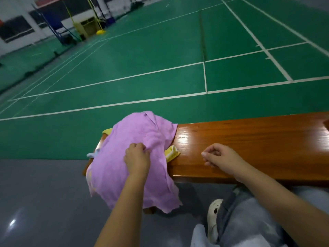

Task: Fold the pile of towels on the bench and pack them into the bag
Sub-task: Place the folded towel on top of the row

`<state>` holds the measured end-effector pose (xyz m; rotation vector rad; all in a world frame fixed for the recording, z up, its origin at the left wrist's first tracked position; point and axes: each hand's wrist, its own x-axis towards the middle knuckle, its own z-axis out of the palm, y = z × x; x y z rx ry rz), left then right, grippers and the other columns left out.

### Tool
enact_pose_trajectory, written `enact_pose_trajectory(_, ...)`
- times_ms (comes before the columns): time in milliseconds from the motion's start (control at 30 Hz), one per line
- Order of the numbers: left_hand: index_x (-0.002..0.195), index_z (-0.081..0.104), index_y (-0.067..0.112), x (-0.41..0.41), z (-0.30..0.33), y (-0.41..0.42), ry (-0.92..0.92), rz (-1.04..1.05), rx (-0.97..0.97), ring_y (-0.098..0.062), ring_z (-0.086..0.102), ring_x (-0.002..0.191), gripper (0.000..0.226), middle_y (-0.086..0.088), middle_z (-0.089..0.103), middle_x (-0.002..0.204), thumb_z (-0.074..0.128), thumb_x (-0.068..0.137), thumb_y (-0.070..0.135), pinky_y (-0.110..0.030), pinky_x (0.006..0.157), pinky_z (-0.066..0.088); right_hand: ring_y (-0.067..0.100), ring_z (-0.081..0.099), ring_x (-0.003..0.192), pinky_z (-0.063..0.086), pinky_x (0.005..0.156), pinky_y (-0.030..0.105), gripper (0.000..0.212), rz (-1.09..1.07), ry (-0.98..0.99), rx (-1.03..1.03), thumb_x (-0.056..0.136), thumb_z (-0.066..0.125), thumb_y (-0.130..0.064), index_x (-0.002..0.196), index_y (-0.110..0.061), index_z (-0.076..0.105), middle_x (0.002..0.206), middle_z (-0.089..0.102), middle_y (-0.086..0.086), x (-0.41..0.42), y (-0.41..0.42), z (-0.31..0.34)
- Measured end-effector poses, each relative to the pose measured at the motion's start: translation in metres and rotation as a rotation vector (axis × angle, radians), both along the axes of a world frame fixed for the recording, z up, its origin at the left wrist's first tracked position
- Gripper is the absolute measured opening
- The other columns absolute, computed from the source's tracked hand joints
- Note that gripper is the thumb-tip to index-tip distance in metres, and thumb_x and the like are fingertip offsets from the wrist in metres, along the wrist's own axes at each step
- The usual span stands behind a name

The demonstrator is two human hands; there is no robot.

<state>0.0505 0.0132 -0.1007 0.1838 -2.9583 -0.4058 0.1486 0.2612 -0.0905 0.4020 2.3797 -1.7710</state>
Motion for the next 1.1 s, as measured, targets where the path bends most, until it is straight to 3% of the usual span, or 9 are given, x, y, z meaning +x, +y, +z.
enact_pose_trajectory(167, 0.081, 0.067, 0.007, -0.003, 0.006, -0.010, 0.049, -0.047, 0.157, -0.024, 0.052, 0.079, 0.016, -0.010, 0.062, 0.096, 0.060, 0.091, 0.018, -0.031, 0.066, 0.035, 0.013, 0.066, 0.083, 0.055, 0.076, 0.031, 0.015, -0.035, -0.036, -0.008, 0.090, 0.062, -0.027, 0.099, -0.015, 0.060, 0.096, 0.067, 0.003, 0.003, 0.005, -0.010)
enact_pose_trajectory(367, 0.075, 0.058, 0.008, 0.012, 0.033, -0.007, 0.208, -0.096, 0.301, -0.018, 0.049, 0.073, 0.018, -0.004, 0.058, 0.082, 0.059, 0.092, 0.013, -0.022, 0.056, 0.026, 0.010, 0.062, 0.087, 0.053, 0.076, 0.027, 0.018, 0.040, -0.029, 0.004, 0.088, 0.065, -0.029, 0.101, -0.017, 0.061, 0.098, 0.065, -0.001, 0.000, -0.003, -0.013)
enact_pose_trajectory(467, 0.075, 0.057, 0.009, 0.021, 0.055, 0.004, 0.310, -0.178, 0.405, -0.016, 0.047, 0.072, 0.017, -0.003, 0.056, 0.079, 0.060, 0.092, 0.011, -0.018, 0.060, 0.030, 0.004, 0.056, 0.102, 0.048, 0.081, 0.020, 0.032, 0.155, 0.028, 0.009, 0.083, 0.071, -0.033, 0.112, -0.026, 0.057, 0.113, 0.059, -0.011, -0.002, -0.012, -0.011)
enact_pose_trajectory(567, 0.073, 0.054, 0.017, 0.035, 0.083, 0.028, 0.402, -0.263, 0.552, -0.007, 0.050, 0.072, 0.022, 0.006, 0.054, 0.073, 0.062, 0.090, 0.006, -0.011, 0.067, 0.037, 0.004, 0.046, 0.120, 0.043, 0.098, 0.028, 0.047, 0.257, 0.082, -0.036, 0.080, 0.074, -0.035, 0.118, -0.039, 0.048, 0.123, 0.049, -0.018, -0.006, -0.024, -0.004)
enact_pose_trajectory(633, 0.071, 0.053, 0.024, 0.047, 0.104, 0.047, 0.418, -0.310, 0.648, 0.003, 0.051, 0.070, 0.028, 0.010, 0.055, 0.073, 0.062, 0.090, 0.006, -0.008, 0.067, 0.038, 0.002, 0.040, 0.123, 0.040, 0.102, 0.027, 0.059, 0.280, 0.141, -0.030, 0.080, 0.075, -0.033, 0.130, -0.037, 0.044, 0.125, 0.043, -0.021, -0.008, -0.030, 0.000)
enact_pose_trajectory(700, 0.072, 0.055, 0.026, 0.055, 0.120, 0.063, 0.397, -0.365, 0.740, -0.004, 0.055, 0.072, 0.026, 0.004, 0.059, 0.074, 0.063, 0.091, 0.009, -0.018, 0.072, 0.046, -0.001, 0.038, 0.119, 0.039, 0.096, 0.017, 0.064, 0.216, 0.192, -0.036, 0.084, 0.072, -0.026, 0.139, -0.029, 0.040, 0.125, 0.041, -0.021, -0.010, -0.030, 0.004)
enact_pose_trajectory(800, 0.075, 0.059, 0.020, 0.066, 0.136, 0.085, 0.311, -0.419, 0.947, -0.022, 0.060, 0.074, 0.018, -0.005, 0.063, 0.075, 0.064, 0.091, 0.013, -0.040, 0.073, 0.055, -0.003, 0.049, 0.105, 0.041, 0.078, 0.006, 0.041, 0.099, 0.256, -0.058, 0.087, 0.068, -0.017, 0.125, -0.024, 0.053, 0.109, 0.051, -0.025, -0.010, -0.007, 0.006)
enact_pose_trajectory(967, 0.078, 0.059, 0.013, 0.081, 0.143, 0.128, 0.149, -0.530, 1.138, -0.010, 0.059, 0.070, 0.013, 0.005, 0.061, 0.068, 0.061, 0.091, 0.012, -0.027, 0.069, 0.056, 0.015, 0.061, 0.087, 0.052, 0.081, 0.038, 0.009, 0.040, 0.209, -0.004, 0.086, 0.068, -0.015, 0.094, -0.018, 0.067, 0.093, 0.069, 0.000, 0.010, 0.062, -0.005)
enact_pose_trajectory(1100, 0.079, 0.058, 0.010, 0.079, 0.135, 0.172, 0.015, -0.554, 1.262, -0.009, 0.061, 0.070, 0.014, 0.002, 0.061, 0.070, 0.059, 0.093, 0.013, -0.026, 0.070, 0.056, 0.019, 0.058, 0.078, 0.048, 0.071, 0.039, 0.009, -0.232, 0.193, -0.059, 0.091, 0.061, -0.015, 0.088, -0.008, 0.065, 0.085, 0.069, 0.011, 0.038, 0.134, 0.010)
